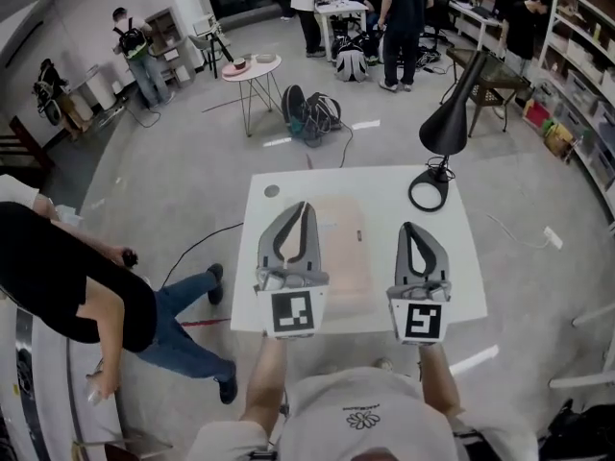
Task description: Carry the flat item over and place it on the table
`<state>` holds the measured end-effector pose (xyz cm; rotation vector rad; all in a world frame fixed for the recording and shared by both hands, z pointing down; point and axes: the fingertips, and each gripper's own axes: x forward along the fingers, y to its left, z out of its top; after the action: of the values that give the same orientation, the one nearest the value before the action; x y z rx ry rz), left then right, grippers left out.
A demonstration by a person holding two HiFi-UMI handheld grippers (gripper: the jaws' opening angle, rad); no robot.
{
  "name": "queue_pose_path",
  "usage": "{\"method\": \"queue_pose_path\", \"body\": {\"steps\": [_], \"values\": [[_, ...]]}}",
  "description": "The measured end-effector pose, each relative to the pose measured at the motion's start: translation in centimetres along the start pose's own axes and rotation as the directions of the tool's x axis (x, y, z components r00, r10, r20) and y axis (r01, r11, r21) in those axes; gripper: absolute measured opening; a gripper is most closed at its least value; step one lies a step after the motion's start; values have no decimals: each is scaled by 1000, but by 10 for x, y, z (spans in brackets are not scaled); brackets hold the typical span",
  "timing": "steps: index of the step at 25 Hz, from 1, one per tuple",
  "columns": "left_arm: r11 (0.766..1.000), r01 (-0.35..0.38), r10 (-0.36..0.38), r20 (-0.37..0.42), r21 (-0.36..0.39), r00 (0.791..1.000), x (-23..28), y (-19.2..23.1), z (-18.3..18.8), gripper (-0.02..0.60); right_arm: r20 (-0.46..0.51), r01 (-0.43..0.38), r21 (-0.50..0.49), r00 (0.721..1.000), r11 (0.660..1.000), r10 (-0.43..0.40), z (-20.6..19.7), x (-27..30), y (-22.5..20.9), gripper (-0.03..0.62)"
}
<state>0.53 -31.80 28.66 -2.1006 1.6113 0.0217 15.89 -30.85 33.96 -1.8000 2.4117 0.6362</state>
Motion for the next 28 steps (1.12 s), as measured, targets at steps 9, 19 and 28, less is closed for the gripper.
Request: {"method": "queue_pose_path", "body": {"steps": [9,19,28], "values": [[928,-229,213,-86,-293,973,-49,14,-44,15,-7,12,41,1000,999,-12,-11,0,11,11],[909,-277,232,-175,-311,957,-62,15,-68,15,-68,-7,14,998,1000,8,-22,-8,17,11],[902,-288,233,-198,-322,952,-70,17,-65,15,-76,-25,10,997,1000,26,-11,-10,20,11]]}}
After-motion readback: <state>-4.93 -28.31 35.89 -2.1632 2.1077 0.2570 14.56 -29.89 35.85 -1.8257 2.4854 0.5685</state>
